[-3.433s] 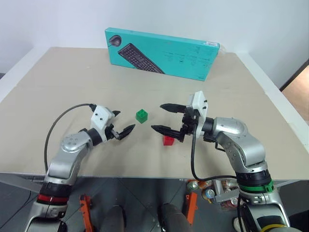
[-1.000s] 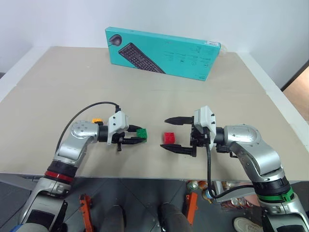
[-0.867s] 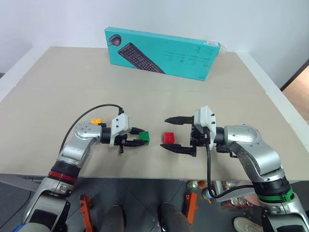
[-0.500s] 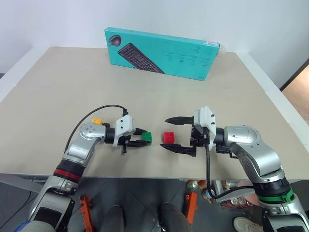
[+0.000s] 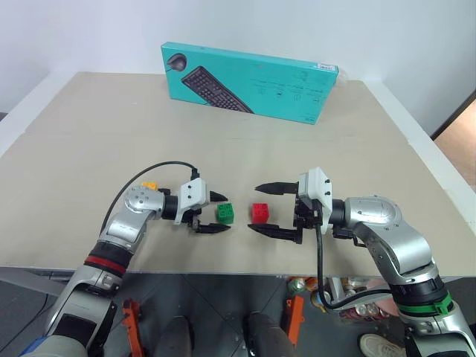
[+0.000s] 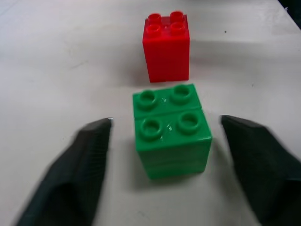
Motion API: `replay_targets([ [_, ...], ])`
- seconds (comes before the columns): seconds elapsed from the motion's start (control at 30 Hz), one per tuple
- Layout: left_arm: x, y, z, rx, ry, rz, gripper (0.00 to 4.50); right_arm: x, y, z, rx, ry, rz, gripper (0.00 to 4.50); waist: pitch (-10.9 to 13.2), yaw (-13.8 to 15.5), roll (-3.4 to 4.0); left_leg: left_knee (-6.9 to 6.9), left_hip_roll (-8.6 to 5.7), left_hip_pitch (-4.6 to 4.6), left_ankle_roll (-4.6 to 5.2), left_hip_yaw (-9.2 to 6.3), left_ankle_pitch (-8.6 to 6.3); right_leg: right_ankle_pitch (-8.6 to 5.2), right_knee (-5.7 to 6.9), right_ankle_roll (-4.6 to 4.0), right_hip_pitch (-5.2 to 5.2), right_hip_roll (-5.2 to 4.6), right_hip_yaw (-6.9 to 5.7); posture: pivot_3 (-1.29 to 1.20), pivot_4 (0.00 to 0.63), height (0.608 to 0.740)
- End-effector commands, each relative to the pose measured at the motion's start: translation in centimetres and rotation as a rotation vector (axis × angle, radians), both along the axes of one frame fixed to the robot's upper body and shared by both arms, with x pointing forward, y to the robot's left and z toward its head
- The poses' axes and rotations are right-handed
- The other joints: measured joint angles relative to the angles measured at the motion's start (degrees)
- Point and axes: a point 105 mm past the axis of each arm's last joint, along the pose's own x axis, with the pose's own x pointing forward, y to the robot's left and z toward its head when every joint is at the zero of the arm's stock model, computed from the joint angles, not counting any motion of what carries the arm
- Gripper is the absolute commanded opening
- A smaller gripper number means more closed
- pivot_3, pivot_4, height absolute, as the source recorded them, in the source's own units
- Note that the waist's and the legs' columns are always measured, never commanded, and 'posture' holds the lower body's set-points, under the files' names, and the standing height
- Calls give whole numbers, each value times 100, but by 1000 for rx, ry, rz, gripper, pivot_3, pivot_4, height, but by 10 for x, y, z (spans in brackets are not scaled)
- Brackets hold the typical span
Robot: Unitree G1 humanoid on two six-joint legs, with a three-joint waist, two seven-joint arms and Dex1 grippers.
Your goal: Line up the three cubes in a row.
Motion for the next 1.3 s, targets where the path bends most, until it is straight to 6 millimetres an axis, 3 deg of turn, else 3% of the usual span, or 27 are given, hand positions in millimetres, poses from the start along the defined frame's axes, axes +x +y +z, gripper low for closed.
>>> replay_targets([
  [0.03,-1,2,20,6,-86,-22,4456,-2,0,8,6,-43,9,4500,0,0,0,-1,0,0,0,-1,0,0,0,0,0,0,-1,0,150,740],
  [0.23,-13,16,37,-17,-94,31,4456,-2,0,9,15,-47,11,4500,0,-9,0,-5,2,0,0,-1,0,-1,0,0,-2,1,0,0,150,740],
  [0.33,-19,29,54,-108,-59,159,4456,-1,2,13,35,-49,11,4500,0,-9,0,-6,6,1,0,0,0,0,1,1,-2,1,-1,0,150,740],
  [0.43,-17,45,69,-204,-41,317,4456,-1,2,16,55,-48,8,4500,0,-5,0,-4,6,1,0,-4,0,-1,2,-1,-1,2,-4,0,150,740],
  [0.6,-6,94,90,-388,-95,729,4456,2,2,17,77,-37,-7,4500,0,-5,0,3,6,4,0,-2,0,1,2,-1,3,1,-2,0,150,740],
  [0.73,-10,126,79,-457,-125,1023,4456,8,9,26,169,0,-29,4500,0,-7,-1,2,5,7,-1,-2,0,3,2,2,5,1,-2,0,150,740],
  [0.87,-13,138,55,-443,-118,1170,4456,9,13,24,155,-5,-29,4500,-1,2,-2,1,5,8,-1,-3,1,14,1,15,6,2,-3,0,150,740],
  [1.3,1,127,27,-488,-26,1244,4456,10,8,19,88,-30,-52,4500,-2,8,-4,5,1,8,-4,1,2,7,0,-5,6,1,2,0,150,740],
])
